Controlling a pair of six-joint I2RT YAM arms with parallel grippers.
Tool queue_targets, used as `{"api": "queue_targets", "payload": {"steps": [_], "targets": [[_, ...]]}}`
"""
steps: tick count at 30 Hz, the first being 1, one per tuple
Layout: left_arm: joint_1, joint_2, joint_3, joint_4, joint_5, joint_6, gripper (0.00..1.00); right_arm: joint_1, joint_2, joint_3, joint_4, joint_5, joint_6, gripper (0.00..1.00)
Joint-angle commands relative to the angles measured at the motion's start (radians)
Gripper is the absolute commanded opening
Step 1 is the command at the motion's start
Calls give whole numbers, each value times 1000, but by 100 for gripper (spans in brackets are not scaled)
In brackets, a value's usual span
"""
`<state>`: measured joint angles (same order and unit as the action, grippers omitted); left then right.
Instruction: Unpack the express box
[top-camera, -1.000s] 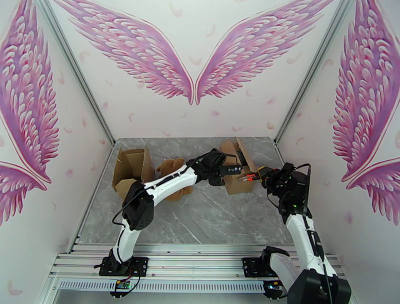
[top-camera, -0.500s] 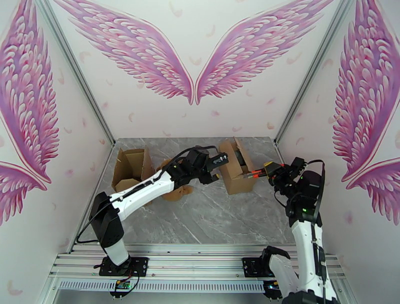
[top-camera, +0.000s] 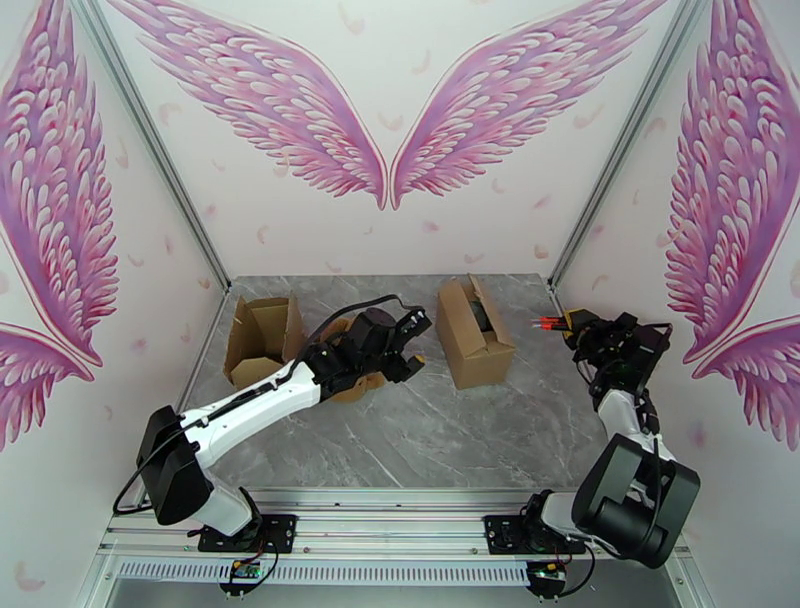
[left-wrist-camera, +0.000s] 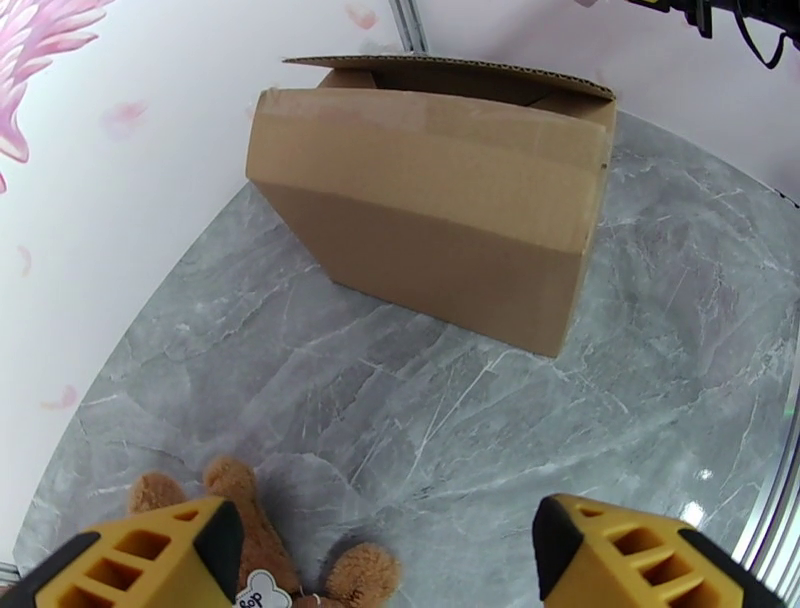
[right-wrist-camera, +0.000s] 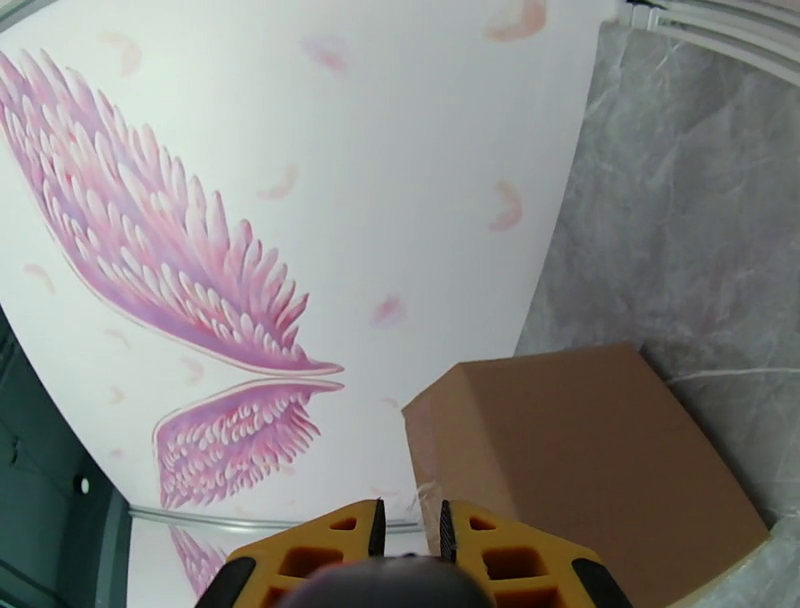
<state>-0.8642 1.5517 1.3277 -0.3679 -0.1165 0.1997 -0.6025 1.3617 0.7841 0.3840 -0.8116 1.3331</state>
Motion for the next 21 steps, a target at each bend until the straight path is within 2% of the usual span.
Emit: {"api": "queue_targets", "payload": {"steps": [1,4,7,12,18,21], "targets": [[-10,-34,-16,12,-19,-34,82,-7,86,-35,117,22,-13,0],[-11,-38,-23,12,-32,-39,82,-15,200,-82,263,48,49,0],[-12,-48,-31,21,-39,-44,82,-13,281,-100,302,65,31,0],[-13,-51,-63,26,-39,-54,82,-12,323,-146,263,134,-73,0],[-16,-27,-60,34,-26,-58,82,7,411,-244,416,157,-42,0],[-21,-11,-49,27,-23,-57,82,25,446,-308,524,208,-21,0]]}}
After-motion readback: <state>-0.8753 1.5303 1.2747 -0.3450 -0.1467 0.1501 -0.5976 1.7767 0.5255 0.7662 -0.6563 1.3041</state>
